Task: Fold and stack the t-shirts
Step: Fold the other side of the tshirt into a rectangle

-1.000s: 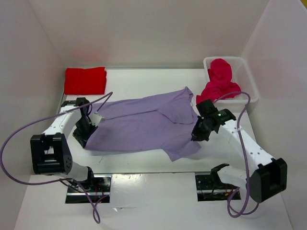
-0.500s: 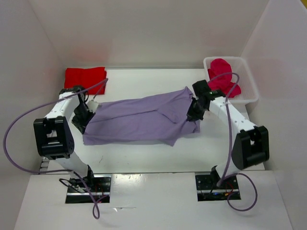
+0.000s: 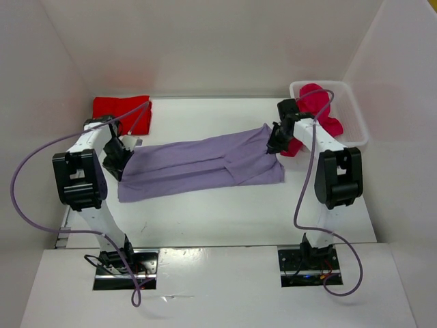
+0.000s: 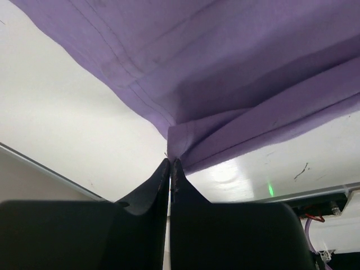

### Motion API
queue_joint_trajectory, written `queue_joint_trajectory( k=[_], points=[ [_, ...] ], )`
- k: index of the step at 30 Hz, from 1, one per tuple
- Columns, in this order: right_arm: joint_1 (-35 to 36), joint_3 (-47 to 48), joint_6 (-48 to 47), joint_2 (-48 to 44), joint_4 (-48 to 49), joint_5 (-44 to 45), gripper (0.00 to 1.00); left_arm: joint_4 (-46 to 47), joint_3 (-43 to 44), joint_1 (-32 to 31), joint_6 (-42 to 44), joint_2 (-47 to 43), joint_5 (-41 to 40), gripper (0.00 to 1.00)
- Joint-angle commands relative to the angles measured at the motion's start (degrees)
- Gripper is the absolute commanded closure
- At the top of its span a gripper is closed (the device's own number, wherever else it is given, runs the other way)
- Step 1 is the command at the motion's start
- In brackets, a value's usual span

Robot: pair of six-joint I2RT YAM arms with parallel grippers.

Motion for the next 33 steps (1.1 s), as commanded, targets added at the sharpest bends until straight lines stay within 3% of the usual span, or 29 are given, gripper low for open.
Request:
queue_joint_trajectory(
  k=[1, 13, 16, 18, 20, 23, 24, 26, 29, 33],
  points=[
    [-0.29, 4.9, -2.68, 0.72, 3.65, -0.61, 1.0, -0.23, 2.54, 0.25, 0.02, 1.08, 0.51, 1.0],
    [-0.29, 15.79, -4.27, 10.91, 1.02, 1.67, 1.0, 2.41, 2.55, 0.25, -0.51, 3.72, -1.6, 1.0],
    [-0.29, 16.85, -4.27, 12.58, 0.49, 2.2, 1.0, 2.94, 3.42, 0.25, -1.56, 5.12, -2.3, 0.94],
    [-0.29, 16.86, -4.27, 13.29, 1.1, 2.2, 0.87, 2.94, 5.35, 0.77, -2.17, 5.82, -2.3, 0.89],
    [-0.29, 18.17, -4.8, 13.82, 1.72, 2.72, 0.66, 2.94, 7.11, 1.56, -2.18, 6.35, -1.25, 0.8],
    [-0.29, 20.1, -5.33, 13.12, 2.86, 2.73, 0.56, 2.42, 11.94, 3.32, -3.32, 6.88, 1.03, 0.69],
    [0.49, 20.11, -5.85, 12.33, 2.86, 3.95, 0.56, 2.41, 14.65, 4.54, -4.1, 6.88, 3.04, 0.69],
    [1.98, 20.11, -6.56, 9.01, 4.17, 6.06, 0.55, 2.41, 17.04, 5.95, -5.69, 6.19, 5.16, 0.57],
    [4.36, 16.87, -7.17, 2.52, 4.71, 10.37, 0.53, 2.41, 18.46, 7.98, -6.48, 4.43, 6.66, 0.57],
    [4.36, 3.03, -1.65, -6.64, 3.21, 13.88, 0.48, -0.31, 8.64, 8.68, -3.33, -0.92, 5.78, 0.52]
  ],
)
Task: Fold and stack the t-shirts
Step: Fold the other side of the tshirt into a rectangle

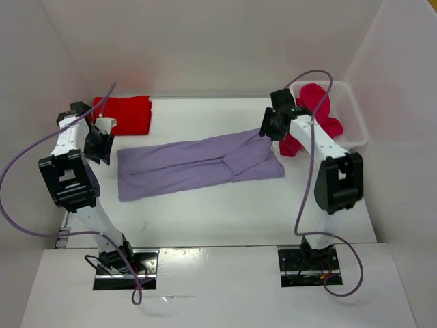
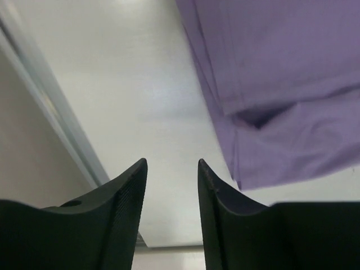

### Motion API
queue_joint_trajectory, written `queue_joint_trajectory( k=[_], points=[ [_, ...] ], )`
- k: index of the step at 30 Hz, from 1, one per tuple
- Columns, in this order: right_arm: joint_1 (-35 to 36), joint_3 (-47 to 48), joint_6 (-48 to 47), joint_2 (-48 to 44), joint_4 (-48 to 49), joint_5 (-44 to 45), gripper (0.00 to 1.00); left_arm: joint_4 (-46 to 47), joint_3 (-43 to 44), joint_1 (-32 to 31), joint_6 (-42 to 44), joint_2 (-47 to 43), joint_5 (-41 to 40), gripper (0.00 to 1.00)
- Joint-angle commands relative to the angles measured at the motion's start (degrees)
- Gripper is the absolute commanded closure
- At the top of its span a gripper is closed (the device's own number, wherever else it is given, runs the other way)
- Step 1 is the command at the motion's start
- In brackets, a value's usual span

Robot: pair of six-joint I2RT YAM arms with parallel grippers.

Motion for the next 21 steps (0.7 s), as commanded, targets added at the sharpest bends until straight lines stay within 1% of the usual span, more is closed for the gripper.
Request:
queue_joint_trajectory(
  k=[1, 2, 3, 4, 5, 6, 9, 12, 14, 16, 18, 19, 21],
  points=[
    [0.45, -10.17, 3.63, -10.7, 0.18, 5.3, 0.46, -4.79, -8.68, -0.41, 2.34, -5.81, 1.39, 0.51],
    [0.45, -12.73, 5.55, -12.02, -0.52, 5.3, 0.43, -4.79, -11.76, -1.1, 2.35, -6.95, 0.87, 0.49],
    [0.45, -17.54, 6.18, -13.68, -0.53, 5.3, 0.37, -4.1, -17.62, -1.11, 2.87, -8.79, 0.25, 0.47],
    [0.45, -19.59, 6.79, -13.7, -0.53, 5.3, 0.37, -2.7, -20.2, -2.59, 2.88, -9.5, -0.54, 0.46],
    [0.45, -22.83, 7.32, -13.7, -0.53, 4.78, 0.35, -2.08, -22.23, -2.6, 2.88, -10.03, -1.07, 0.46],
    [0.45, -23.9, 8.11, -12.83, 0.34, 4.78, 0.32, -1.55, -24.6, -3.3, 2.88, -10.04, -1.07, 0.46],
    [-0.16, -25.32, 9.43, -9.06, 2.88, 4.78, 0.32, 0.29, -25.15, -3.31, 1.56, -10.04, -0.37, 0.46],
    [-1.56, -25.84, 10.14, -6.15, 5.79, 3.98, 0.31, 2.49, -26.37, -3.31, 0.5, -10.04, -0.37, 0.42],
    [-2.62, -26.46, 10.67, -5.45, 6.94, 3.98, 0.31, 3.28, -26.99, -3.83, -0.02, -9.42, -0.37, 0.41],
    [-4.02, -28.04, 10.67, -4.83, 7.56, 1.89, 0.31, 4.08, -27.79, -3.84, -0.02, -8.9, -0.37, 0.41],
    [-4.03, -29.09, 10.67, -4.3, 7.56, 0.65, 0.35, 6.35, -29.27, -4.36, -0.55, -8.9, -0.37, 0.41],
    [-4.55, -30.58, 10.67, -4.3, 8.25, -0.05, 0.42, 6.98, -29.28, -4.36, -0.55, -8.29, -0.37, 0.41],
    [-5.17, -33.04, 11.28, -4.9, 8.87, -2.6, 0.53, 8.38, -29.8, -4.88, -0.55, -7.05, -1.51, 0.56]
  ],
)
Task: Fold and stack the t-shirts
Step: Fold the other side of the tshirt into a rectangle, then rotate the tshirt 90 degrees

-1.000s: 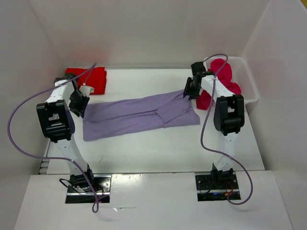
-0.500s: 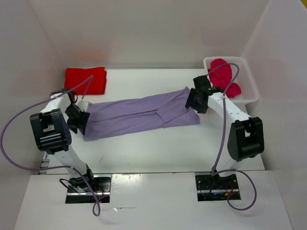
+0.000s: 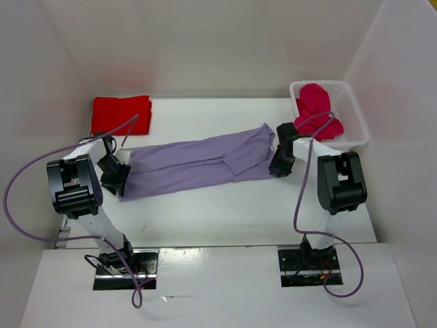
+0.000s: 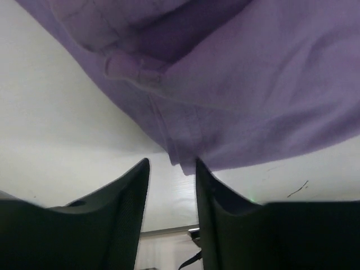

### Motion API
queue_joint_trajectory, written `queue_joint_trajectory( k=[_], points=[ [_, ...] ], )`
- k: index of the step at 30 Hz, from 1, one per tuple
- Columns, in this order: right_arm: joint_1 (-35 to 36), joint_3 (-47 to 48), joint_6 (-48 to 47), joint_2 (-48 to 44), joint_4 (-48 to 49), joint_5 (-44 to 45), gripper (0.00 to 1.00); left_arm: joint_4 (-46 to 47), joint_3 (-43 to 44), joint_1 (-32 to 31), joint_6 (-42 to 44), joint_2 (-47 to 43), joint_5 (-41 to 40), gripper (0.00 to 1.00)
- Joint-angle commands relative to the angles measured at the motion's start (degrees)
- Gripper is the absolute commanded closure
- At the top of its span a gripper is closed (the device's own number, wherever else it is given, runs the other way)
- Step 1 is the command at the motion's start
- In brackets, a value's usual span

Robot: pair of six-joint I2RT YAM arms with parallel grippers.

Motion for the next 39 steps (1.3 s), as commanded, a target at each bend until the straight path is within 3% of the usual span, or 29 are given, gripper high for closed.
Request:
queue_joint_trajectory(
  k=[1, 4, 5, 14, 16, 17, 18, 20, 22, 23, 25, 28, 33, 39],
  points=[
    [-2.07, -5.34, 2.49, 0.33, 3.74, -2.54, 0.68, 2.99, -0.74, -0.74, -1.55, 1.99, -0.35, 0.64],
    [-3.21, -8.76, 3.55, -2.65, 4.27, -3.77, 0.92, 4.13, -0.74, -0.74, -1.56, 2.62, -0.35, 0.95],
    [-3.22, -9.64, 3.55, -3.52, 3.75, -3.77, 1.0, 5.0, -1.26, -0.74, -1.56, 2.62, -0.35, 0.99],
    [-3.13, -15.89, 12.33, -18.11, -3.81, -7.29, 1.0, 6.24, -2.41, 0.66, 2.65, -2.73, -5.0, 1.0],
    [-1.9, -16.67, 15.49, -20.66, -5.74, -6.67, 0.96, 5.55, -3.02, 1.28, 3.89, -3.97, -8.34, 1.0],
    [-1.9, -16.68, 16.81, -23.19, -8.36, -5.54, 0.83, 5.54, -3.02, 1.28, 4.76, -4.67, -9.31, 1.0],
    [-1.03, -17.38, 18.22, -24.7, -9.52, -4.57, 0.79, 4.93, -3.55, 1.28, 4.77, -4.68, -9.93, 1.0],
    [0.38, -18.17, 22.44, -29.86, -12.41, -1.85, 0.76, 4.05, -4.16, 1.28, 5.38, -4.68, -9.93, 1.0],
    [0.39, -18.79, 24.46, -32.79, -14.35, -0.7, 0.55, 2.91, -5.83, 1.28, 6.0, -5.2, -9.93, 1.0],
    [0.39, -19.4, 25.86, -34.1, -15.15, 0.0, 0.49, 2.9, -5.84, 1.28, 6.0, -5.2, -10.46, 0.99],
    [0.39, -19.41, 26.41, -37.36, -16.3, 0.01, 0.39, 0.28, -6.63, 1.81, 6.61, -5.2, -10.46, 0.83],
    [0.92, -18.8, 28.08, -40.61, -18.14, 2.02, 0.38, -3.23, -2.97, 3.74, 7.93, -6.25, -9.59, 0.6],
    [0.92, -19.49, 28.08, -42.3, -16.3, 3.35, 0.38, -4.23, 10.12, 3.05, 8.64, -6.87, 1.73, 0.46],
    [0.92, -21.69, 28.6, -37.47, -7.78, 5.01, 0.34, 11.74, 14.99, -4.15, 3.55, -3.27, -0.35, 0.36]
  ],
)
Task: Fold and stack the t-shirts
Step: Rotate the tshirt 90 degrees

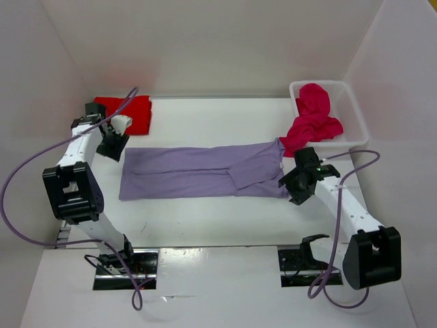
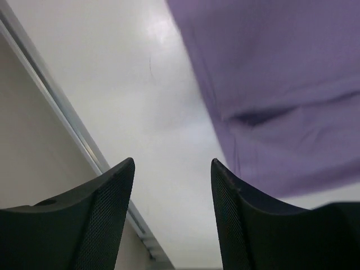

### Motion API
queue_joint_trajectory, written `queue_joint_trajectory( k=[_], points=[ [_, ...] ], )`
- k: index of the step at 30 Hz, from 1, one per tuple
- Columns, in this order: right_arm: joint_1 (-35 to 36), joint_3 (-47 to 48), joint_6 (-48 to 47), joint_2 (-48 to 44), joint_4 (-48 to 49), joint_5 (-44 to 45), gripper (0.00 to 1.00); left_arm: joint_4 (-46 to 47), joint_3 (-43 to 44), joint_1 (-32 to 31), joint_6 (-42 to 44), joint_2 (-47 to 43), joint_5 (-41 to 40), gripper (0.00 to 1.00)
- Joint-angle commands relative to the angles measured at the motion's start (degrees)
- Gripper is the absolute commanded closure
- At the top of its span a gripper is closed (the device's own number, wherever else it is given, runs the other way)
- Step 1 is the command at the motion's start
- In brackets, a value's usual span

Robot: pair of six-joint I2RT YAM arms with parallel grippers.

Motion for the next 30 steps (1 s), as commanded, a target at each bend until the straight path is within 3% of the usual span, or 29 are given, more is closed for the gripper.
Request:
queue_joint_trajectory(
  k=[1, 8, 15, 23, 26, 28, 29, 30],
  points=[
    [0.41, -1.15, 0.43, 3.93, 6.01, 4.23, 0.34, 9.58, 1.33, -3.48, -3.19, 1.25, 2.09, 0.36],
    [0.41, -0.62, -3.0, 12.29, 10.94, 5.91, 0.34, 18.2, 1.86, -4.81, -7.23, 7.75, 4.12, 0.33],
    [0.41, -1.23, -4.76, 14.58, 13.23, 5.82, 0.34, 24.63, 1.94, -4.81, -9.09, 13.2, 6.05, 0.32],
    [0.41, -1.23, -5.29, 16.43, 14.37, 5.82, 0.34, 26.39, -0.33, -4.81, -7.69, 18.04, 2.09, 0.32],
    [0.41, -1.23, -5.81, 17.75, 14.9, 5.29, 0.34, 27.44, -0.86, -4.81, -7.68, 18.04, 2.09, 0.36],
    [0.41, -1.23, -6.34, 18.28, 14.9, 5.29, 0.34, 27.45, -0.86, -4.81, -7.68, 18.65, 3.14, 0.46],
    [0.41, -1.23, -6.34, 18.88, 15.42, 5.29, 0.34, 26.49, -0.86, -4.81, -7.68, 18.66, 3.93, 0.52],
    [0.41, -1.23, -6.95, 19.41, 15.43, 5.29, 0.4, 25.61, -0.34, -4.81, -7.68, 18.66, 4.9, 0.67]
  ],
)
